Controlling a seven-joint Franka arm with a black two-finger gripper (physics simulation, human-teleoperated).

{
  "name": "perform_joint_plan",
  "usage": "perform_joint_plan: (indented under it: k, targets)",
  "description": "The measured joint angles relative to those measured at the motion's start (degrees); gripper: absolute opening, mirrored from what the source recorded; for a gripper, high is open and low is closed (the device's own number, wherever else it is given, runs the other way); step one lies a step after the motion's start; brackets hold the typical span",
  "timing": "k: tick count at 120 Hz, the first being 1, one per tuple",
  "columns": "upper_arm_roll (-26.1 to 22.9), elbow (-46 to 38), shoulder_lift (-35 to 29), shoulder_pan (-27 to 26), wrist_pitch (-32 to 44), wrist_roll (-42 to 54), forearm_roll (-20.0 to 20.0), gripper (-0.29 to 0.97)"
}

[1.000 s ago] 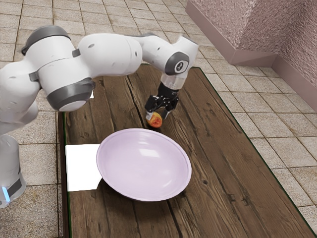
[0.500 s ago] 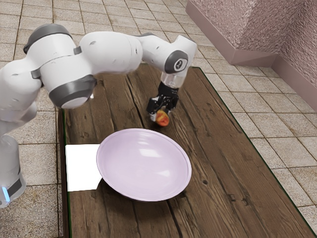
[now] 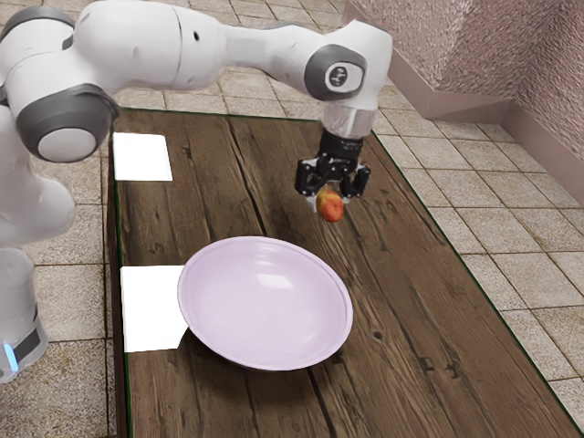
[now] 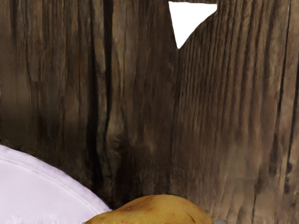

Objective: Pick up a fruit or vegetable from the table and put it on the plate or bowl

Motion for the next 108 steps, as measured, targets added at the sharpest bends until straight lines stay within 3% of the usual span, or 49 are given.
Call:
perform_joint_plan:
  k: [28,41,64,83,108]
  targets:
    - [0.8,-0.9,-0.8,-16.0,-1.1,1.0,2.6,0.26]
    - [10.0,-3.2,-0.3,-23.0,-4.8,1.2,3.3,0.26]
    - [12.7,-4.4,-0.1,-24.7,-12.4,1.4,4.2,0.26]
    - [12.6,-5.1,-0.3,-24.7,-14.2,1.5,4.3,0.53]
    - [12.5,-5.2,-0.8,-24.6,-14.4,1.7,4.3,0.65]
